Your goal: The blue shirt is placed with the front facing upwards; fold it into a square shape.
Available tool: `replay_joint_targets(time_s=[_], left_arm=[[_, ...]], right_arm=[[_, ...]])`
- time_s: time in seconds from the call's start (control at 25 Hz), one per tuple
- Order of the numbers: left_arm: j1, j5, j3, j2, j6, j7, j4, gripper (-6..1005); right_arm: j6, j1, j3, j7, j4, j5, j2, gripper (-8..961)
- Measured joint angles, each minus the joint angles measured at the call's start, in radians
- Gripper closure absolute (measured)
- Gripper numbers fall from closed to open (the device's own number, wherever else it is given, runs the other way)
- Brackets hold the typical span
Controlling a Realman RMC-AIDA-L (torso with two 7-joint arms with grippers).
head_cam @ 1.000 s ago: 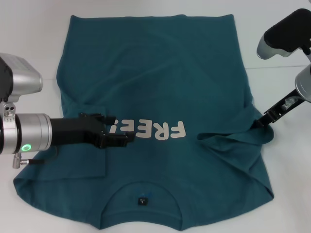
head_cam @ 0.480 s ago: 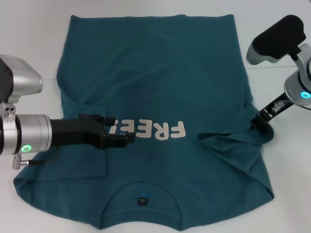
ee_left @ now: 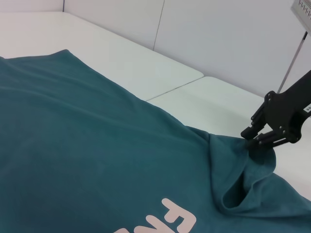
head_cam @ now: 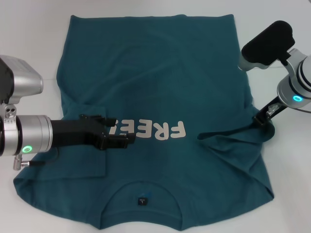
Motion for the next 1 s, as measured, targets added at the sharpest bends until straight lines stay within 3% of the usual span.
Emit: replay_joint_targets(time_s=[0.12,0.2,0.44,1.0], left_arm=[[0.001,0.000,0.000,0.000,0.000,0.000,0.000,152],[0.002,0.000,0.000,0.000,0.000,0.000,0.000,152],[0.001,0.000,0.000,0.000,0.000,0.002,0.000,152],[-0.006,0.000,0.000,-0.001,-0.007,0.005,0.001,151]], right_arm=[[-0.007,-0.002,0.000,0.000,-0.012,0.000,-0.002,634],[-0.010,-0.004,-0.001,0.000,-0.019,0.000,-0.003,849],[-0.008,-0.007,0.001,0.000,-0.042,0.000,0.000,923],[-0.002,0.017,0.016,0.063,-0.090,0.001,0.010,942]])
